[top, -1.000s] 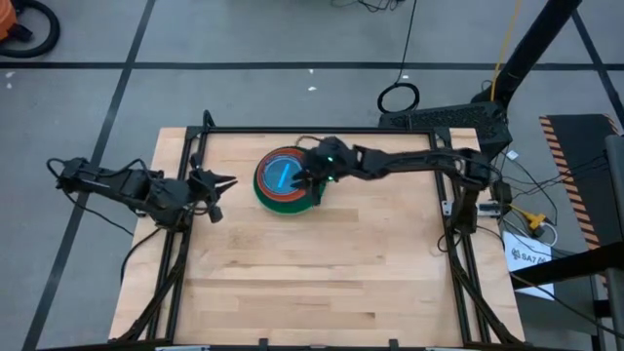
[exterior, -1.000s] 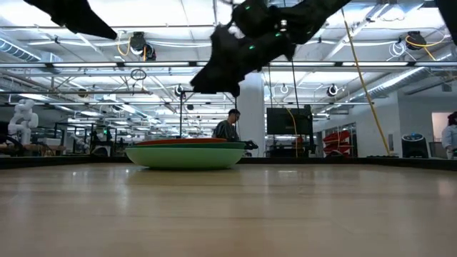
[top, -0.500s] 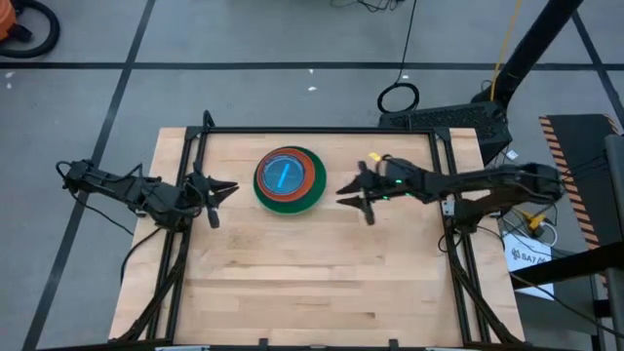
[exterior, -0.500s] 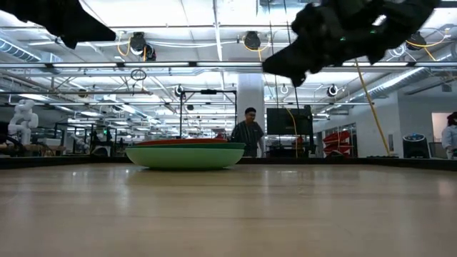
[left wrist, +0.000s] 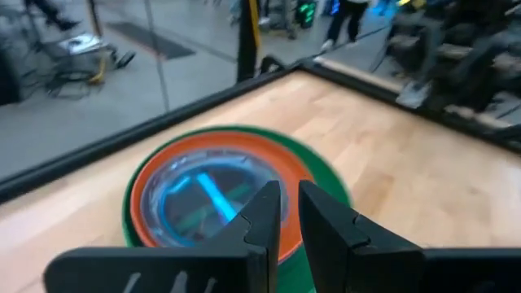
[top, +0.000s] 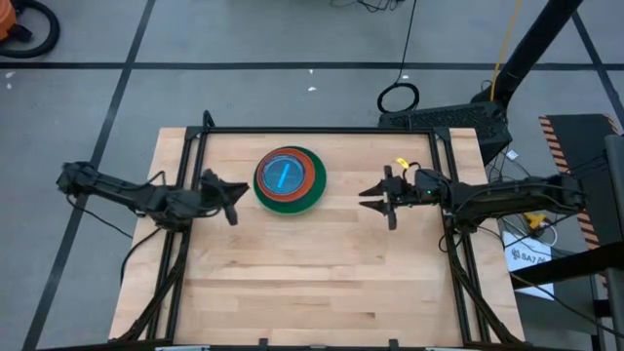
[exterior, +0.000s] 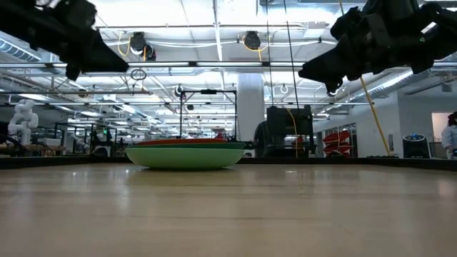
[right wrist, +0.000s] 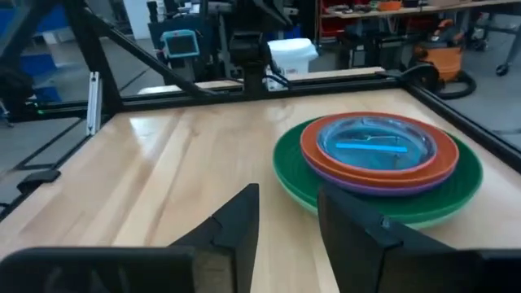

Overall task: Stack plastic plates
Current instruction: Adjust the stacked plates

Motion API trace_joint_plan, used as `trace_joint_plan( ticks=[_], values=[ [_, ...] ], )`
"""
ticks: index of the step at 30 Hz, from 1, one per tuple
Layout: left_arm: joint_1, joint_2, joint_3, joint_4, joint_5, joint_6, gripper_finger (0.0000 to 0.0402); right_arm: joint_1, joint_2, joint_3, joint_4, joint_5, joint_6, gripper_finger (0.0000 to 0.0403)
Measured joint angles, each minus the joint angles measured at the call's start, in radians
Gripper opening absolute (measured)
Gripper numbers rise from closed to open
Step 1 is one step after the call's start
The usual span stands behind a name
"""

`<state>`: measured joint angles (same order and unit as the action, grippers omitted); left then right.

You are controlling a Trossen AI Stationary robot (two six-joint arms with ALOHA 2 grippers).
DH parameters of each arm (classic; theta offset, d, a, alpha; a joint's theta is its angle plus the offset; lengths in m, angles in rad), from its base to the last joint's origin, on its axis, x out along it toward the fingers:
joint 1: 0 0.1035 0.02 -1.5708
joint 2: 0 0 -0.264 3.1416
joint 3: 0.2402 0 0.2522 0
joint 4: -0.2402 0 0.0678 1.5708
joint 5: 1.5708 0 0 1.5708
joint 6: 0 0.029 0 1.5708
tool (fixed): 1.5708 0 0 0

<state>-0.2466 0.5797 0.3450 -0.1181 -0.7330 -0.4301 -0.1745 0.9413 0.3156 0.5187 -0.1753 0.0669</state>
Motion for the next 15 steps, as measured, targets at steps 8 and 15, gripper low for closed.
trace_joint_plan(
  ticks=[8, 15],
  values=[
    [0.121, 0.261, 0.001, -0.007, 0.097, -0.123, 0.0053, 0.0, -0.008, -0.003, 0.007, 0.0, -0.012, 0.0118],
    [0.243, 0.441, 0.001, -0.073, 0.196, -0.208, 0.0053, 0.0, -0.008, -0.003, 0.007, 0.03, -0.019, 0.0118]
  ],
)
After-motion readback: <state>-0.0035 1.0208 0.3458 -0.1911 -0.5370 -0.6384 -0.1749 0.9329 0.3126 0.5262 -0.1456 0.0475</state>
